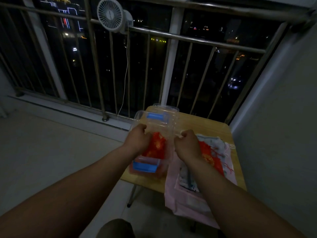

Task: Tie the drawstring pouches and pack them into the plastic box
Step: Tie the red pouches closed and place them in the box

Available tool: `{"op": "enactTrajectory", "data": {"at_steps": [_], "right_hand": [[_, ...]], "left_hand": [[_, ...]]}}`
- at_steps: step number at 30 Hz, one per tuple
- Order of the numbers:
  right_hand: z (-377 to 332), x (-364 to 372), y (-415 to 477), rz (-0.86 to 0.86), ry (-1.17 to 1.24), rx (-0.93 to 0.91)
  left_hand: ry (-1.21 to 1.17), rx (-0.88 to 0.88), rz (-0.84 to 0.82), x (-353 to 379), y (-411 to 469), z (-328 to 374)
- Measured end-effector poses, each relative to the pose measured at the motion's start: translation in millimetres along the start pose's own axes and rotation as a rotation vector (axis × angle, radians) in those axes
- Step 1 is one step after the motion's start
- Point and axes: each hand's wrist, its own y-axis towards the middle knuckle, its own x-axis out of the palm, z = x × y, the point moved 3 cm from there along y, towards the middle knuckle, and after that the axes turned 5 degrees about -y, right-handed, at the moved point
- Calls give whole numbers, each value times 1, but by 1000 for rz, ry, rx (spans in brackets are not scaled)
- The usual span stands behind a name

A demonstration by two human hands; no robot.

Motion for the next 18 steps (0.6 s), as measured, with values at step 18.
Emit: {"op": "enactTrajectory", "data": {"at_steps": [18], "right_hand": [[156, -85, 14, 19, 54, 117]], "left_hand": [[82, 215, -173, 121, -32, 39]]}}
